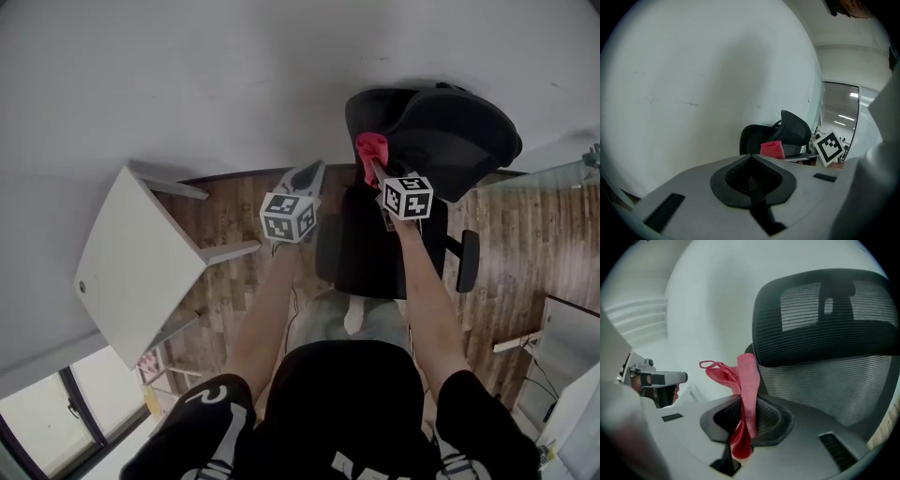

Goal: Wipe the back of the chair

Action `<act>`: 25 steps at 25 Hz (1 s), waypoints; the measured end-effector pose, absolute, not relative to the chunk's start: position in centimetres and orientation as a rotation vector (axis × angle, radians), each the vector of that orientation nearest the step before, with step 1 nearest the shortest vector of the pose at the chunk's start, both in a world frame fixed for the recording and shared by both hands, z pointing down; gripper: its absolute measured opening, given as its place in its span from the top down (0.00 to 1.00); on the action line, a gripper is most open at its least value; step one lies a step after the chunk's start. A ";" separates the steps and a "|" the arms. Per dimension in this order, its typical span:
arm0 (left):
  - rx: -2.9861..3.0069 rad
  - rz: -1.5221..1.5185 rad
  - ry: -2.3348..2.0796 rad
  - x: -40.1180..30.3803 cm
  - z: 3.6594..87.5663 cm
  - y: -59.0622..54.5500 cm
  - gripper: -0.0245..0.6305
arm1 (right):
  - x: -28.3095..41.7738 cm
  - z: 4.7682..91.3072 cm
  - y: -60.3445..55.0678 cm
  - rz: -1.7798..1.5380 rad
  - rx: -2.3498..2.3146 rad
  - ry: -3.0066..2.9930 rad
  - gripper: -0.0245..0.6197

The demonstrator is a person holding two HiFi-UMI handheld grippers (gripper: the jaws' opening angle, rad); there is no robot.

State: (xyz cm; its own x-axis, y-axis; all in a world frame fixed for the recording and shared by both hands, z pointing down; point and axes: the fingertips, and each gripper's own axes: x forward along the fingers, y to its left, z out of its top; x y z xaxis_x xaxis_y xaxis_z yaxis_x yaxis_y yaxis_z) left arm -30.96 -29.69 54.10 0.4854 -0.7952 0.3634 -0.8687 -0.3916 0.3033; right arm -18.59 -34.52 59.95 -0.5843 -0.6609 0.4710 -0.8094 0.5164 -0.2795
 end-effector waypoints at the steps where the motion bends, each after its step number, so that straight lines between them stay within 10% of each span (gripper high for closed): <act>1: 2.280 0.218 -1.382 -31.2 54.6 -30.0 0.93 | -18.9 60.4 -34.6 0.686 1.218 -2.460 0.85; 25: 2.141 0.266 -1.459 -31.8 60.0 -31.2 0.93 | -21.0 66.7 -38.4 0.560 1.230 -2.346 0.85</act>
State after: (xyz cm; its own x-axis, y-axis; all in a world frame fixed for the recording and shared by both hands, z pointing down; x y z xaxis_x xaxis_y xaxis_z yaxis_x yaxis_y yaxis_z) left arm -31.77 -31.16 60.04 0.3970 -0.8038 0.4431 -0.9085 -0.2755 0.3143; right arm -21.03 -38.45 66.68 -0.5140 -0.6636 0.5435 -0.8376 0.5249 -0.1512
